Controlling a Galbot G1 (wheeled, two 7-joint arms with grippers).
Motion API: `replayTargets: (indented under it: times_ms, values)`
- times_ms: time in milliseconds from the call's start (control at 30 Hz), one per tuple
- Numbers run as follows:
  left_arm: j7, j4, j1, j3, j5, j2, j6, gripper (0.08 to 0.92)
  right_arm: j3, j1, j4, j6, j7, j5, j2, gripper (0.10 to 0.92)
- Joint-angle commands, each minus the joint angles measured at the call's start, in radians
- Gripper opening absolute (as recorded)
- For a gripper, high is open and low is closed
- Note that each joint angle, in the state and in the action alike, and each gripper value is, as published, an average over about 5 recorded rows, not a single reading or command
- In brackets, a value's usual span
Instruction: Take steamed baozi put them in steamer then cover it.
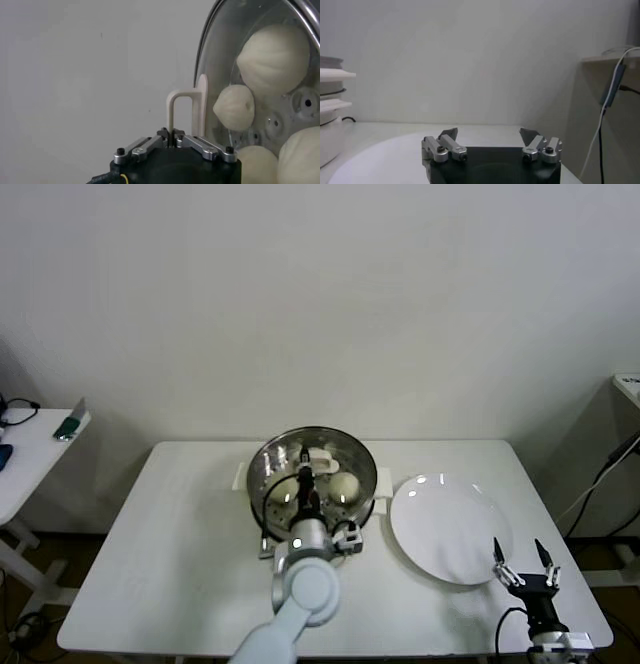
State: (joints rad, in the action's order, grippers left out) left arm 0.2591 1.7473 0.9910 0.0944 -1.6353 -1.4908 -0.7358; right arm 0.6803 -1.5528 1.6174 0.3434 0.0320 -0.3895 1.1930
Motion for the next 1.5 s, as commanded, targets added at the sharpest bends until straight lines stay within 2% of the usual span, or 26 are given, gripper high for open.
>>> replayTargets:
  times_ms: [33, 233, 400, 667, 900, 1067, 1233, 1400, 1500]
  values:
    - [-0.011, -0.019, 0.004, -0.002, 0.0, 0.002, 0.005, 0.14, 0.0, -0.001, 0.003, 0.007, 0.0, 0.0, 0.003, 0.823]
    - [-0.037, -0.025, 0.005, -0.009, 0.013, 0.009, 0.018, 0.14, -0.001, -0.003, 0.0, 0.005, 0.006, -0.001, 0.002, 0.823]
    - [-0.031, 0.017, 0.023, 0.006, 0.05, 0.016, 0.02, 0.162, -0.003, 0.001, 0.004, -0.01, 0.014, -0.002, 0.002, 0.823]
    - [0.036, 0.126, 0.039, 0.036, 0.134, 0.056, -0.009, 0.378, -0.006, 0.01, 0.01, -0.044, 0.023, -0.002, -0.006, 0.823]
    - [0.043, 0.302, 0.047, 0.01, 0.298, 0.145, -0.033, 0.578, -0.024, 0.017, 0.015, -0.084, -0.02, -0.037, -0.018, 0.823]
    - [-0.092, 0.443, 0.08, -0.068, 0.617, 0.267, 0.013, 0.725, -0.038, 0.022, 0.017, -0.051, -0.025, -0.036, -0.022, 0.823]
    - [-0.274, 0.474, 0.18, -0.221, 0.962, 0.349, 0.179, 0.815, -0.049, 0.035, 0.038, -0.035, -0.036, -0.037, -0.011, 0.823]
    - [-0.447, 0.479, 0.296, -0.479, 1.287, 0.315, 0.409, 0.822, -0.065, 0.043, 0.055, -0.024, -0.031, 0.012, 0.006, 0.823]
    - [-0.474, 0.477, 0.364, -0.666, 1.528, 0.282, 0.519, 0.823, -0.074, 0.045, 0.06, -0.021, -0.03, 0.044, 0.012, 0.823]
